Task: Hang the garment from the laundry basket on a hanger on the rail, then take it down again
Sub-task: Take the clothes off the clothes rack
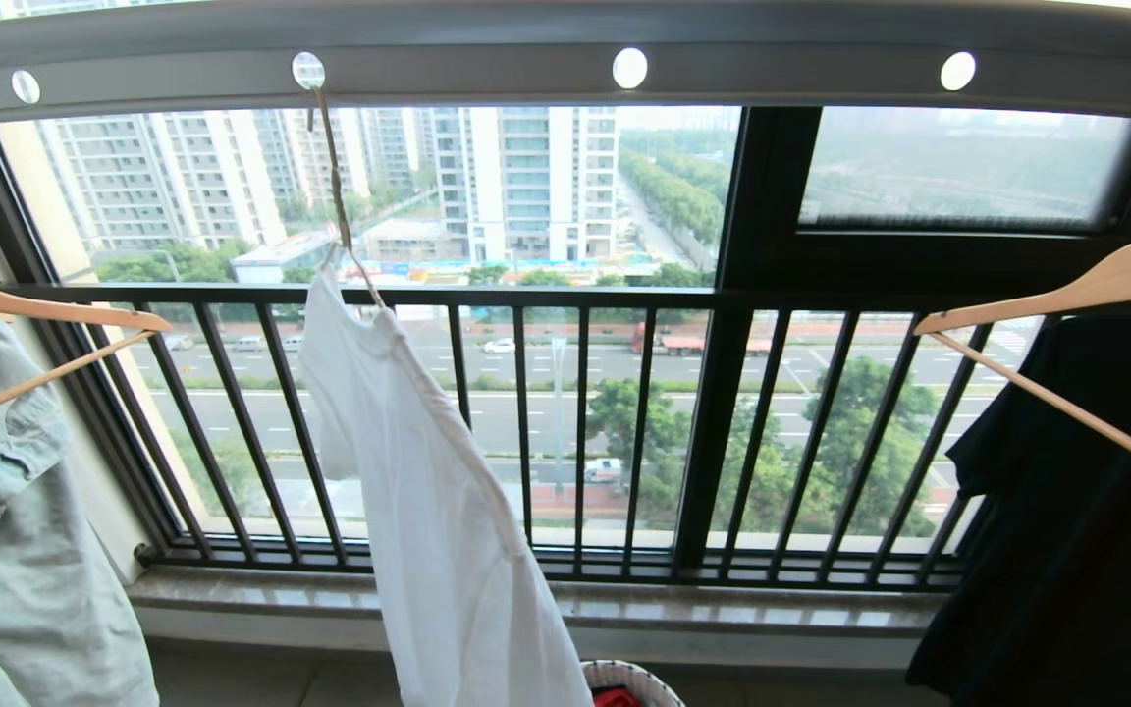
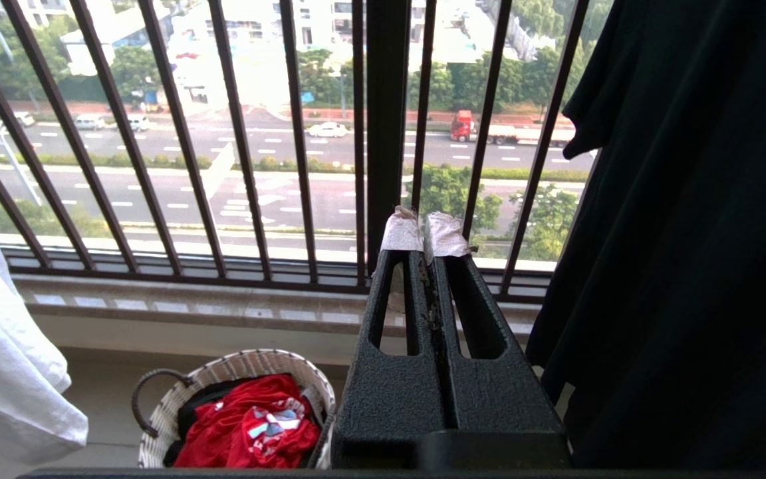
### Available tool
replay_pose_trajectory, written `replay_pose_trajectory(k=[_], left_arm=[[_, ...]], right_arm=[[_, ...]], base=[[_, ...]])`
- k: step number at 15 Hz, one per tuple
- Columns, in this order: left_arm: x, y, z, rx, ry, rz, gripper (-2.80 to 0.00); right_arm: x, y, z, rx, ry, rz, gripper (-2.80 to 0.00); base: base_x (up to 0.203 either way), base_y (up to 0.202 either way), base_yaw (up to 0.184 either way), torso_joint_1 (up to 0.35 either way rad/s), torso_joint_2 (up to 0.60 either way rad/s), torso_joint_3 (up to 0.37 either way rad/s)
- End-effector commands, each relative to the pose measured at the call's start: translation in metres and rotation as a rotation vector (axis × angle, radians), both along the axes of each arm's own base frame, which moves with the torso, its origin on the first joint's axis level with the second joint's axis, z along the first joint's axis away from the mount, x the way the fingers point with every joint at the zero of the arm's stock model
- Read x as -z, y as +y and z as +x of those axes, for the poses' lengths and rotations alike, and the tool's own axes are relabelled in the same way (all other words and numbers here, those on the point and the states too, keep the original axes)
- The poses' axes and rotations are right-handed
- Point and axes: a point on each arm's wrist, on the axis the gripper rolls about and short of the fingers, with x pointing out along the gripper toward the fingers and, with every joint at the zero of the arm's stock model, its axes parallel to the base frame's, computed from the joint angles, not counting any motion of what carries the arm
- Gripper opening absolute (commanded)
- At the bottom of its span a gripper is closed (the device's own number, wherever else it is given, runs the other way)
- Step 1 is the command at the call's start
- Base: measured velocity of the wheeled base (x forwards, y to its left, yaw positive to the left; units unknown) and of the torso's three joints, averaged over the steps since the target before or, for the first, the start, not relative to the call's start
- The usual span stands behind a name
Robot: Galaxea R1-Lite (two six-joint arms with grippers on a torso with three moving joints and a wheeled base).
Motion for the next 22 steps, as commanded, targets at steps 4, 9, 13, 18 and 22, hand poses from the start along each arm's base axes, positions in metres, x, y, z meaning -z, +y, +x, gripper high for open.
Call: replay_pose_trajectory(k=[4, 9, 13, 18, 22], left_arm=[[0.0, 0.0, 0.0, 0.0, -0.001, 0.0, -2.8], [0.0002, 0.0, -0.0001, 0.0, 0.0, 0.0, -2.8], [0.0001, 0.0, -0.0001, 0.0, -0.001, 0.0, -2.8], [0.0, 0.0, 0.0, 0.0, -0.001, 0.0, -2.8], [0.0001, 0.0, -0.0001, 0.0, -0.001, 0.0, -2.8]], right_arm=[[0.0004, 0.0, 0.0002, 0.0, 0.003, 0.0, -2.8], [0.0, 0.0, 0.0001, 0.0, 0.001, 0.0, -2.8], [0.0, 0.0, 0.0001, 0.0, 0.001, 0.0, -2.8], [0.0003, 0.0, 0.0002, 0.0, 0.002, 0.0, -2.8], [0.0, 0.0, 0.0001, 0.0, 0.001, 0.0, -2.8]], base=[[0.0, 0.0, 0.0, 0.0, 0.0, 0.0], [0.0, 0.0, 0.0, 0.0, 0.0, 0.0], [0.0, 0.0, 0.0, 0.0, 0.0, 0.0], [0.0, 0.0, 0.0, 0.0, 0.0, 0.0], [0.0, 0.0, 0.0, 0.0, 0.0, 0.0]])
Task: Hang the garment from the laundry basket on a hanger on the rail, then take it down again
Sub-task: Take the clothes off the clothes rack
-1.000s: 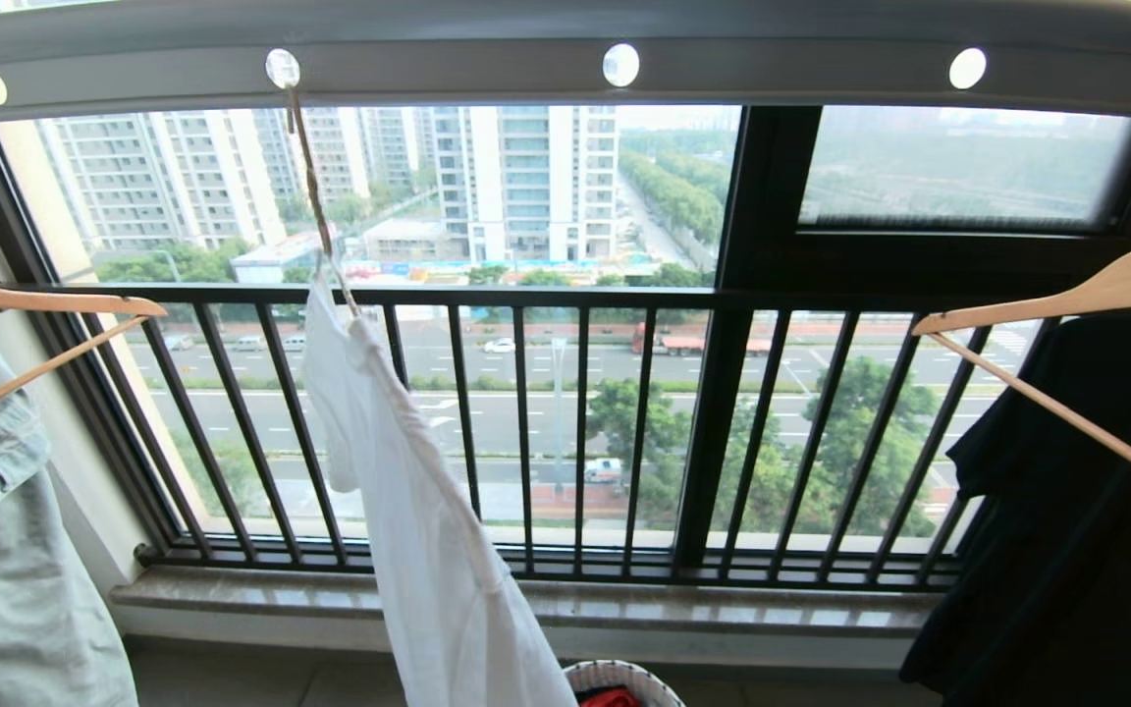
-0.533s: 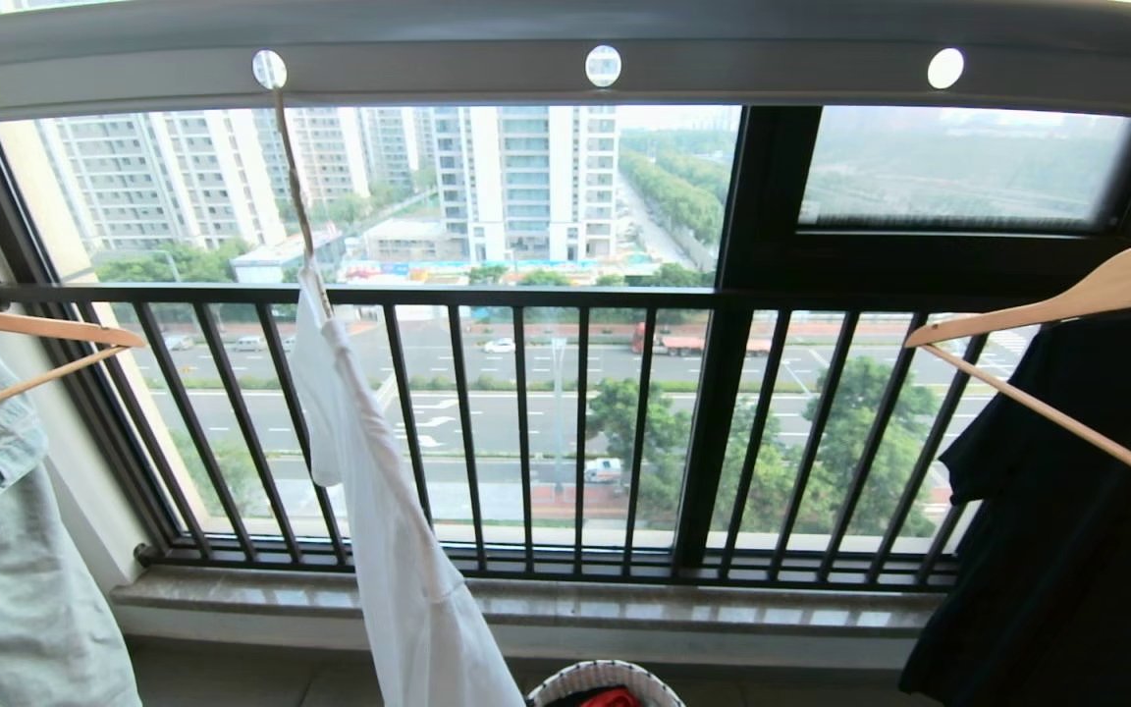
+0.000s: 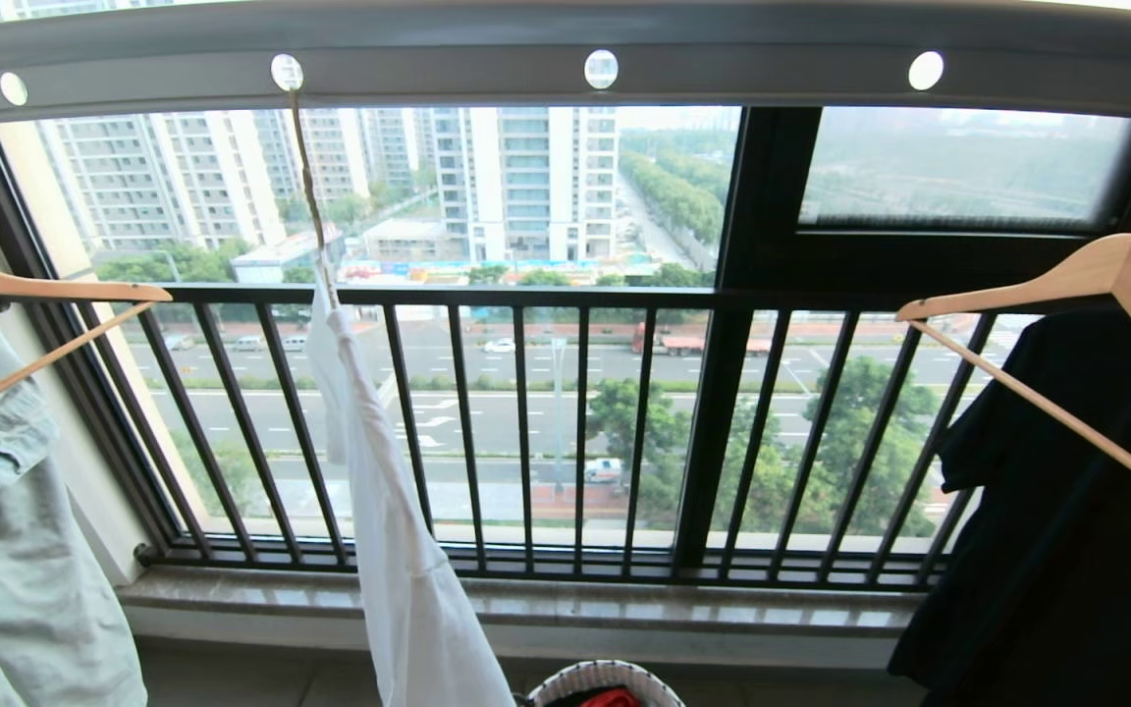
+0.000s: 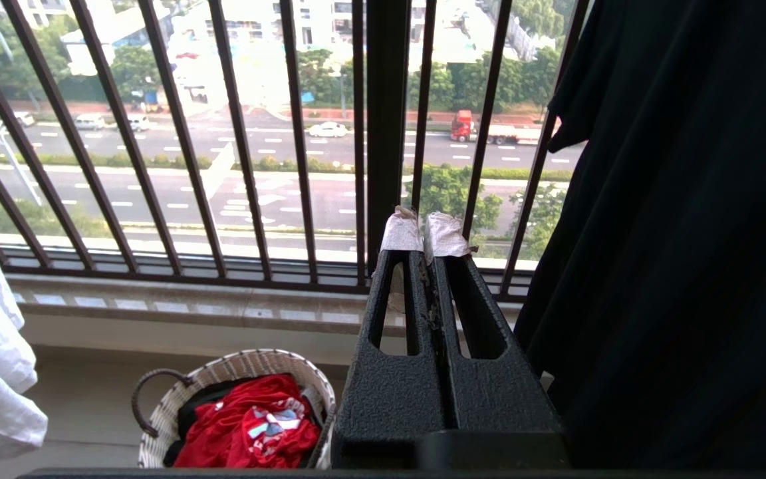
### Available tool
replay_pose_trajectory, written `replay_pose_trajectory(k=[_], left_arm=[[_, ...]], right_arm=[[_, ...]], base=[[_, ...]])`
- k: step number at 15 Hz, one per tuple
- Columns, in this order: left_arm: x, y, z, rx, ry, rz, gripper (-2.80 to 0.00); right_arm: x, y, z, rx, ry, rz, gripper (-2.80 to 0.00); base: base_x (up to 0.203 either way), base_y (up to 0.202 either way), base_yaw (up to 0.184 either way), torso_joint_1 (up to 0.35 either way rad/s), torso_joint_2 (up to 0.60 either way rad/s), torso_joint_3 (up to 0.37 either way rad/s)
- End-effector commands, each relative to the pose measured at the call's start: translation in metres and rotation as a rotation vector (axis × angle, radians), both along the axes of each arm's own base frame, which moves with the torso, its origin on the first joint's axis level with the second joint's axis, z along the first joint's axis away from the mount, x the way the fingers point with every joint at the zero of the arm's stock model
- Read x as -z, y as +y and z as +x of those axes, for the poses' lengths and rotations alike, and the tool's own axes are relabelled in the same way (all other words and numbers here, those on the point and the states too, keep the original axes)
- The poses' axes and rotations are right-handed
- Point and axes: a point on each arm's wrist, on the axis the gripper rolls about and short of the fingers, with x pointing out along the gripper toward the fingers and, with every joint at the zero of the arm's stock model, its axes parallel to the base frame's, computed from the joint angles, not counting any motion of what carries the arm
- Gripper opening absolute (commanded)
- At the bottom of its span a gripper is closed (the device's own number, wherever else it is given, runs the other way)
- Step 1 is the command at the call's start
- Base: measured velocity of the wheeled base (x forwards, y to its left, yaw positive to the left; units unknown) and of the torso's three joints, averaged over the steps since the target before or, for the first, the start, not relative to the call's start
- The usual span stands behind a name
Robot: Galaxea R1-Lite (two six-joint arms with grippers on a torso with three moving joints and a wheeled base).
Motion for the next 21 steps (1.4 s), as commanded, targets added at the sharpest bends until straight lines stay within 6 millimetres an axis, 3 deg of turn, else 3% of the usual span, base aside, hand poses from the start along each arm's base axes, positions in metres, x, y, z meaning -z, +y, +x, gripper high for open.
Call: replay_pose_trajectory(k=[1, 12, 16, 21], left_arm=[[0.0, 0.0, 0.0, -0.004, -0.001, -0.002, -2.8], [-0.001, 0.0, 0.0, -0.013, -0.005, -0.003, -2.8], [-0.038, 0.0, -0.005, -0.003, -0.063, -0.012, -2.8], [-0.111, 0.0, 0.023, 0.002, 0.017, -0.013, -2.8]], right_arm=[[0.0, 0.0, 0.0, 0.0, 0.002, 0.0, -2.8], [0.0, 0.0, 0.0, 0.0, 0.001, 0.0, -2.8], [0.0, 0.0, 0.0, 0.0, 0.001, 0.0, -2.8], [0.0, 0.0, 0.0, 0.0, 0.002, 0.0, -2.8]], base=[[0.0, 0.0, 0.0, 0.0, 0.0, 0.0], [0.0, 0.0, 0.0, 0.0, 0.0, 0.0], [0.0, 0.0, 0.0, 0.0, 0.0, 0.0], [0.0, 0.0, 0.0, 0.0, 0.0, 0.0]])
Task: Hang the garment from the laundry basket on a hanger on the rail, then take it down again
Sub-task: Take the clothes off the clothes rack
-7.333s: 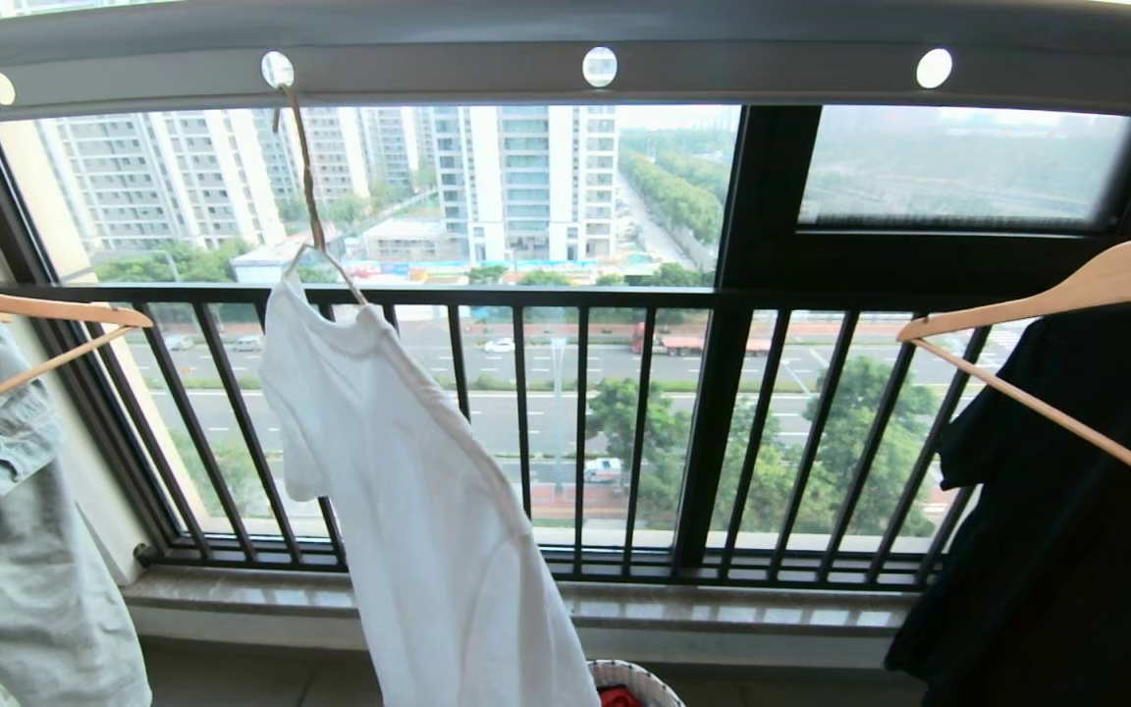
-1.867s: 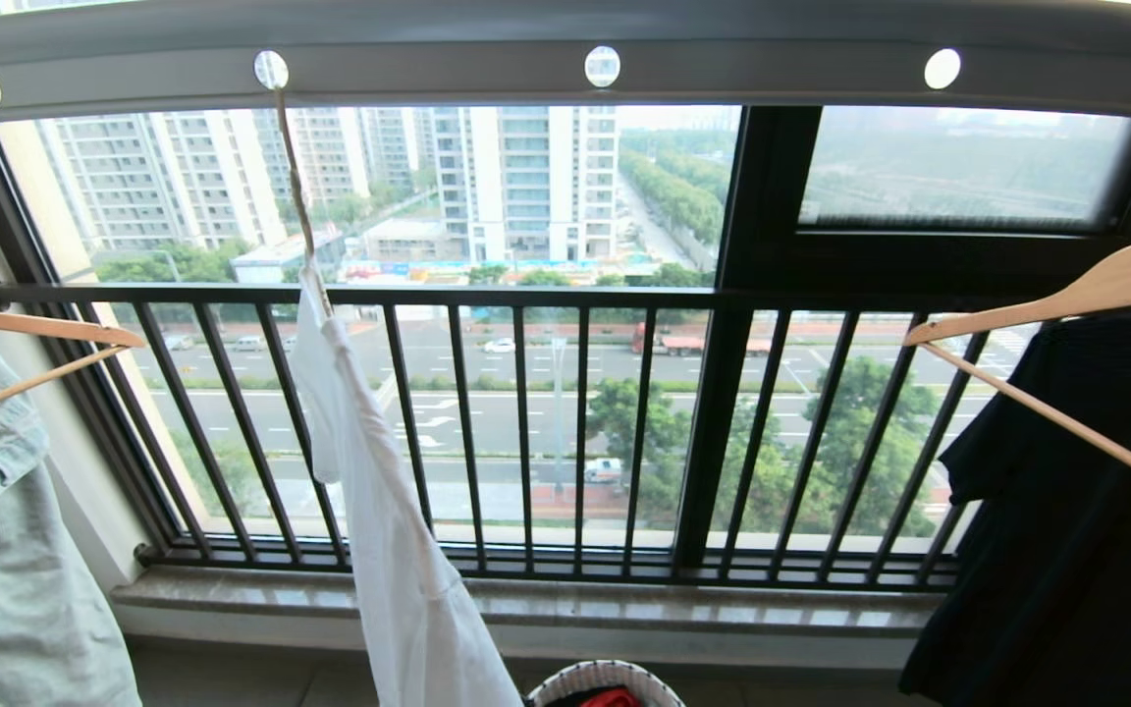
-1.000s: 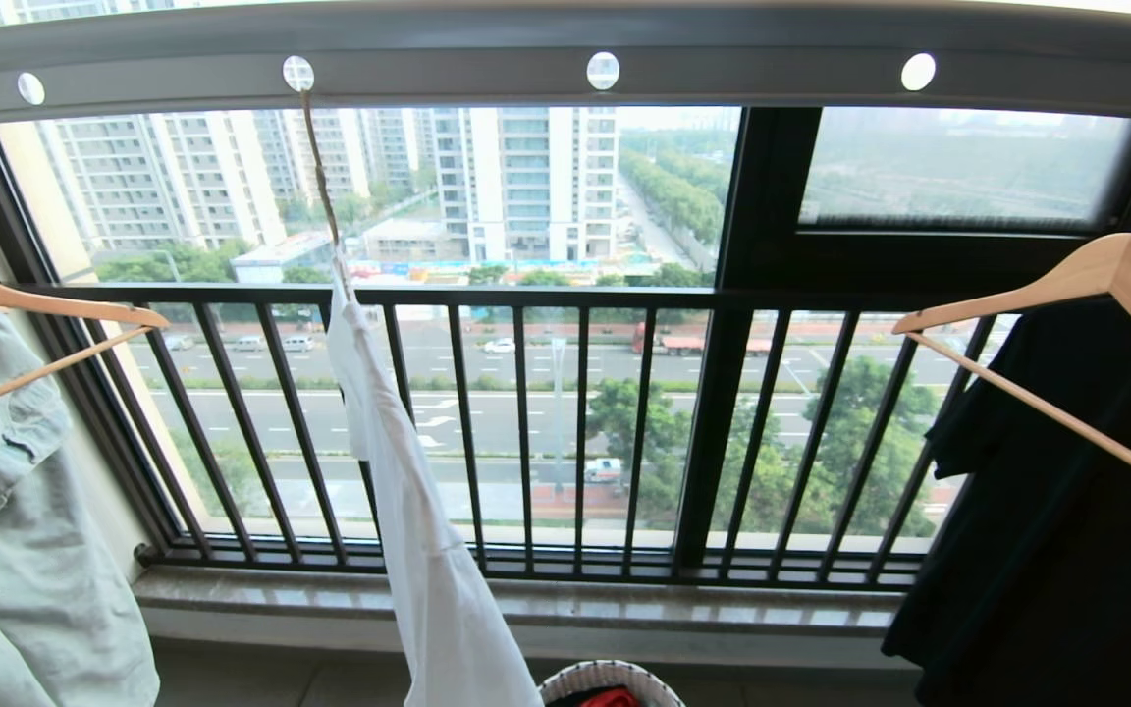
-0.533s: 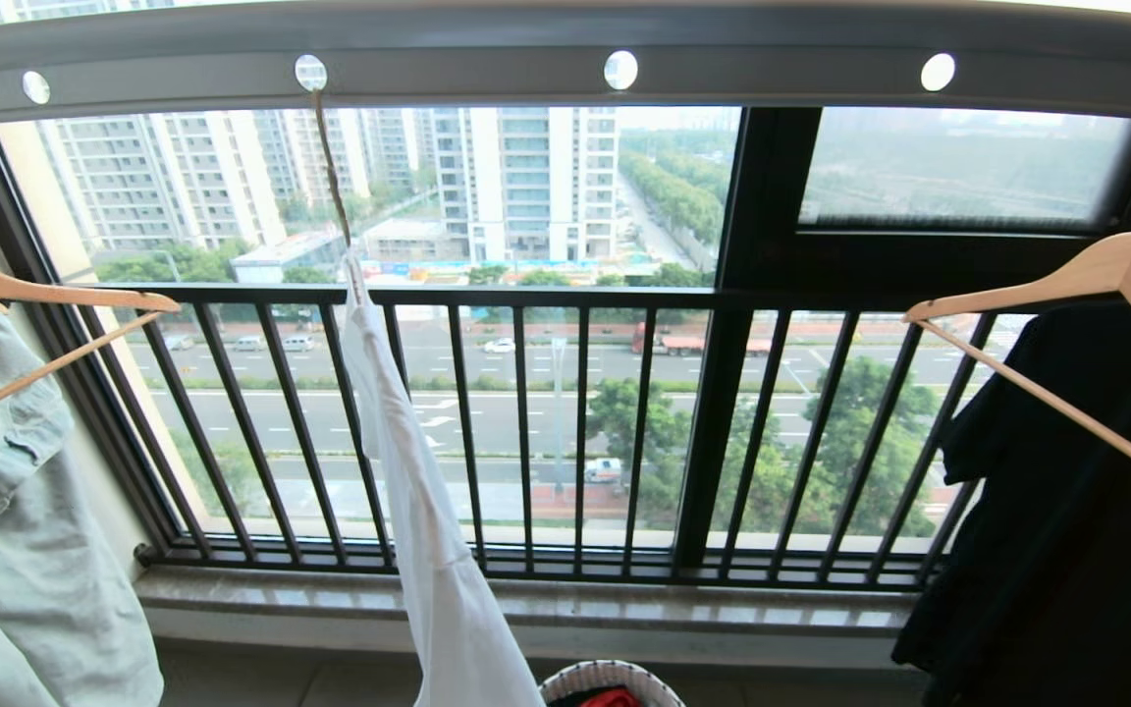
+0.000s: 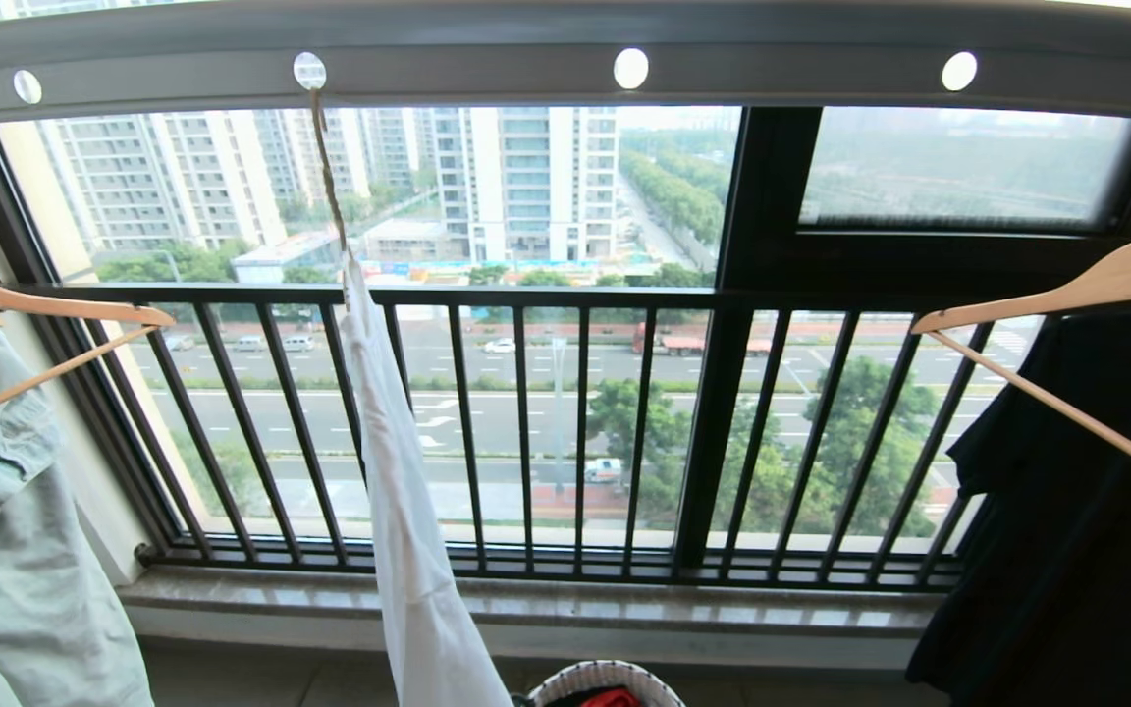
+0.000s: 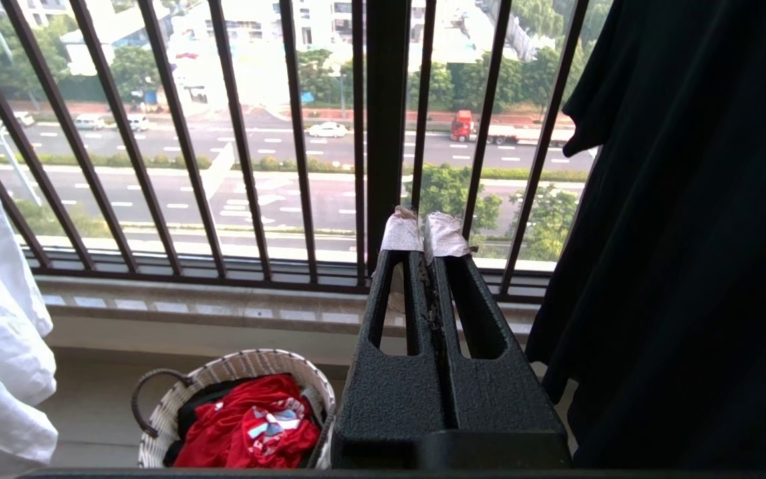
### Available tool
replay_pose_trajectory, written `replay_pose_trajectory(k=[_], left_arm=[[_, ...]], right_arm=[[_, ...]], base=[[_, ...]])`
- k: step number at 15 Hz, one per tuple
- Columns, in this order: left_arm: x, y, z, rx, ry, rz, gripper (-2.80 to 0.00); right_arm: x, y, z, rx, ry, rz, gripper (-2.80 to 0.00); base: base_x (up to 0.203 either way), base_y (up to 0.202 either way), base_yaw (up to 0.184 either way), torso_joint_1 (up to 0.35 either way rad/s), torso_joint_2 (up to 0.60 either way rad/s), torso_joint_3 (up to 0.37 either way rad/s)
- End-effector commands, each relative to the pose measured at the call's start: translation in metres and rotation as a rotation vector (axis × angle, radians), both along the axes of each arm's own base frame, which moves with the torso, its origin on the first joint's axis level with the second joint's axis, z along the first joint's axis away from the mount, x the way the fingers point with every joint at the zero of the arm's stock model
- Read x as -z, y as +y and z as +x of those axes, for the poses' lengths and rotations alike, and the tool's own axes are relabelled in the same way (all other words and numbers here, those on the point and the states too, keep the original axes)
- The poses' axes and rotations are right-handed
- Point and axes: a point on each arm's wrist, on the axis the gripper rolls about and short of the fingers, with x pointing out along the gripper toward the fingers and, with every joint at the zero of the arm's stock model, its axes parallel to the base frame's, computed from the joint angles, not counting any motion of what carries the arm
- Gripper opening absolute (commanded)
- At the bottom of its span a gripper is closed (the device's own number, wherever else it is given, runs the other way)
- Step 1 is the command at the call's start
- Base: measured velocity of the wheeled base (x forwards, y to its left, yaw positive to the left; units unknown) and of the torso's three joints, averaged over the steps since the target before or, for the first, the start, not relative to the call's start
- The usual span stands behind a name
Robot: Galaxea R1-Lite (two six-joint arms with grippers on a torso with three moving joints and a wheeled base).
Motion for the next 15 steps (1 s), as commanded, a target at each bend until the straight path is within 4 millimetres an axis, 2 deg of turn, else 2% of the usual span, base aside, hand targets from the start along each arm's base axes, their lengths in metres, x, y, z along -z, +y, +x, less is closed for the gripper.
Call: replay_pose_trajectory(k=[1, 5, 7, 11, 13, 15], left_arm=[[-0.038, 0.0, 0.034, 0.008, 0.108, -0.001, -2.8], [-0.119, -0.006, 0.084, 0.193, 0.1, -0.03, -2.8], [-0.143, -0.012, 0.11, 0.292, 0.157, -0.041, -2.8], [-0.166, -0.039, 0.155, 0.459, 0.31, -0.086, -2.8], [-0.173, -0.054, 0.163, 0.488, 0.419, -0.12, -2.8], [-0.176, -0.065, 0.165, 0.381, 0.483, -0.133, -2.8]], right_arm=[[0.0, 0.0, 0.0, 0.0, 0.003, 0.0, -2.8], [0.0, 0.0, 0.0, 0.0, 0.001, 0.0, -2.8], [0.0, 0.0, 0.0, 0.0, 0.002, 0.0, -2.8], [0.0, 0.0, 0.0, 0.0, 0.002, 0.0, -2.8], [0.0, 0.0, 0.0, 0.0, 0.002, 0.0, -2.8], [0.0, 0.0, 0.0, 0.0, 0.001, 0.0, -2.8]], base=[[0.0, 0.0, 0.0, 0.0, 0.0, 0.0], [0.0, 0.0, 0.0, 0.0, 0.0, 0.0], [0.0, 0.0, 0.0, 0.0, 0.0, 0.0], [0.0, 0.0, 0.0, 0.0, 0.0, 0.0], [0.0, 0.0, 0.0, 0.0, 0.0, 0.0], [0.0, 0.0, 0.0, 0.0, 0.0, 0.0]])
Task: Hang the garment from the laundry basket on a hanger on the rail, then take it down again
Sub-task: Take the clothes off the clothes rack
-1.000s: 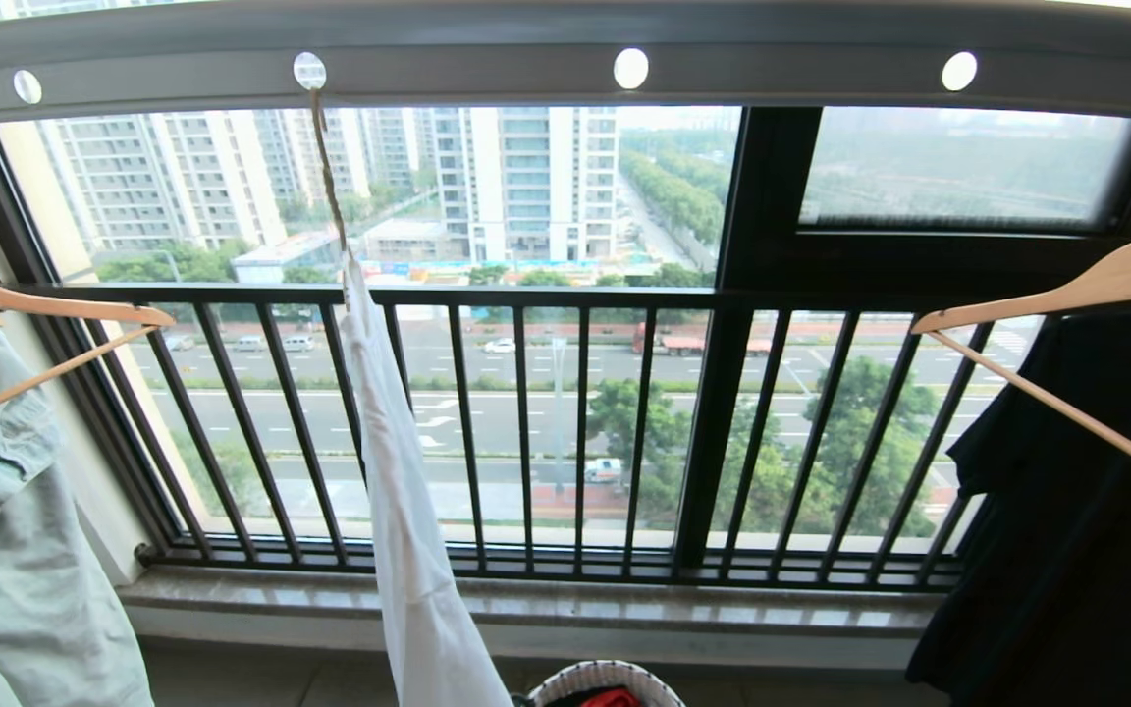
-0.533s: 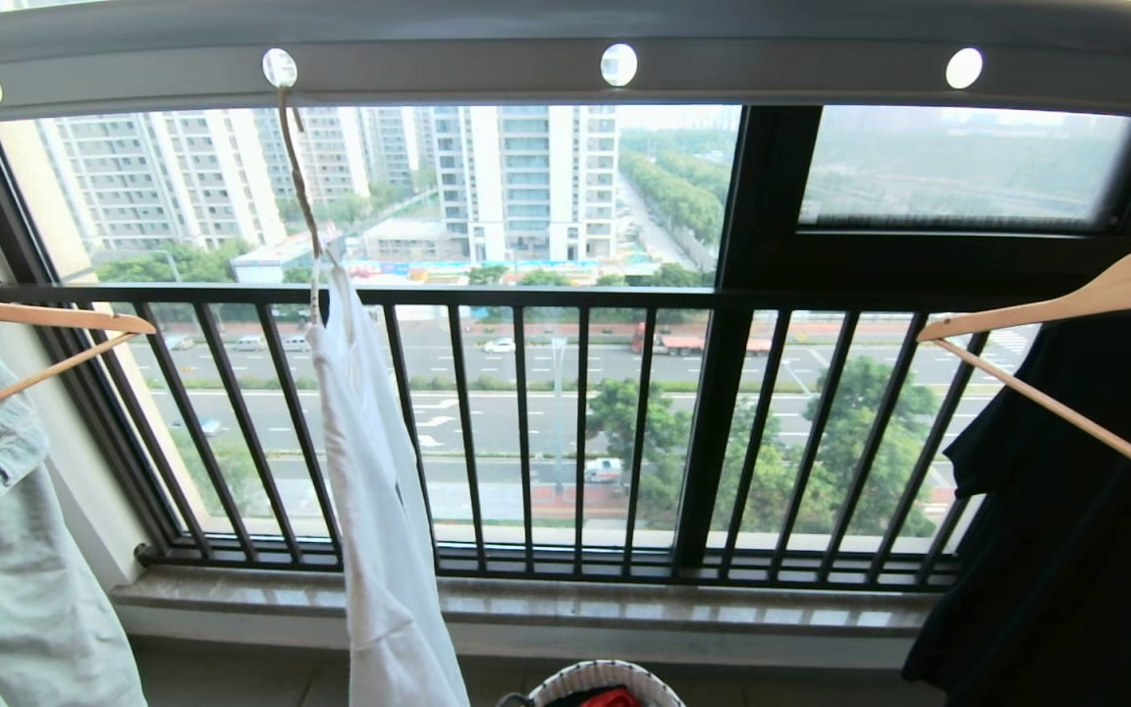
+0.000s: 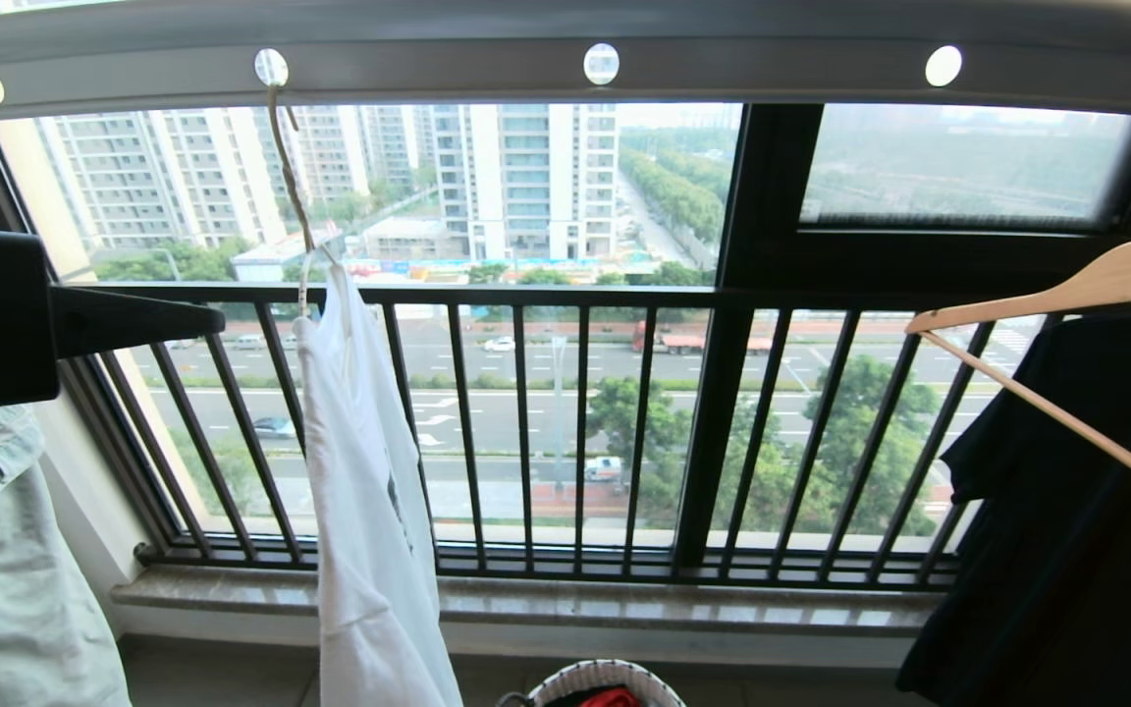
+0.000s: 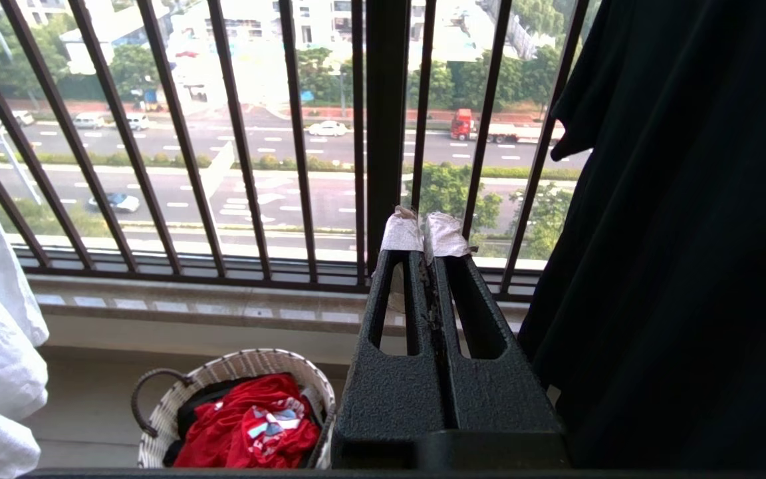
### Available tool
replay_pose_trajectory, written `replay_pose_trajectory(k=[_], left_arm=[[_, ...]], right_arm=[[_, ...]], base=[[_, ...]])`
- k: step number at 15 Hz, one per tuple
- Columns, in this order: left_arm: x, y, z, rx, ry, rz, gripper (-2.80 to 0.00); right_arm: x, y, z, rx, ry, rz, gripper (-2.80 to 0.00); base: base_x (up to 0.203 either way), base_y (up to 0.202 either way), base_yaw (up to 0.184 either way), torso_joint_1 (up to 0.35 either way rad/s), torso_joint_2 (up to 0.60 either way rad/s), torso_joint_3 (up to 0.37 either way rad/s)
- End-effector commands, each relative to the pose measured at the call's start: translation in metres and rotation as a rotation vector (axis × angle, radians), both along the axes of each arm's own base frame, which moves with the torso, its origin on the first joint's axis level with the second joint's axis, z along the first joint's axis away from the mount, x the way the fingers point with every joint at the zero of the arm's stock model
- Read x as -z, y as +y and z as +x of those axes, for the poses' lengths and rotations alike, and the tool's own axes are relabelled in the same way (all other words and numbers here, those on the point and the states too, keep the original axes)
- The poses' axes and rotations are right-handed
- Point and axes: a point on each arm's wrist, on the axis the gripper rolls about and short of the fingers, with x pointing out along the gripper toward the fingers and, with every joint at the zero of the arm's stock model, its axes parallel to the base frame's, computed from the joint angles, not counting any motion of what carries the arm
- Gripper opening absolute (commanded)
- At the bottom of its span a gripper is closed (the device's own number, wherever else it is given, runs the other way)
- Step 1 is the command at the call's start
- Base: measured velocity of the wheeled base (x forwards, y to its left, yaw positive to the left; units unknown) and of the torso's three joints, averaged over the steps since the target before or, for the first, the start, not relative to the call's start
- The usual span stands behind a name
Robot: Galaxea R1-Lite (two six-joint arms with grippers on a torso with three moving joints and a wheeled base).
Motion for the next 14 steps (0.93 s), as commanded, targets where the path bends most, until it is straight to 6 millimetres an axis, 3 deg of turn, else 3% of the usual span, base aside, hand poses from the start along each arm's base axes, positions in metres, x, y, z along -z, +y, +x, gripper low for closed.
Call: replay_pose_trajectory(k=[1, 7, 14], left_arm=[[0.001, -0.017, 0.016, -0.092, 0.095, 0.058, 0.0], [-0.011, -0.013, 0.014, -0.203, 0.046, 0.048, 0.0], [-0.024, -0.03, 0.044, -0.286, 0.05, -0.009, 0.0]], right_arm=[[0.0, 0.0, 0.0, -0.001, 0.001, 0.0, -2.8], [0.0, 0.0, 0.0, -0.001, 0.001, 0.0, -2.8], [0.0, 0.0, 0.0, -0.001, 0.001, 0.0, -2.8]], base=[[0.0, 0.0, 0.0, 0.0, 0.0, 0.0], [0.0, 0.0, 0.0, 0.0, 0.0, 0.0], [0.0, 0.0, 0.0, 0.0, 0.0, 0.0]])
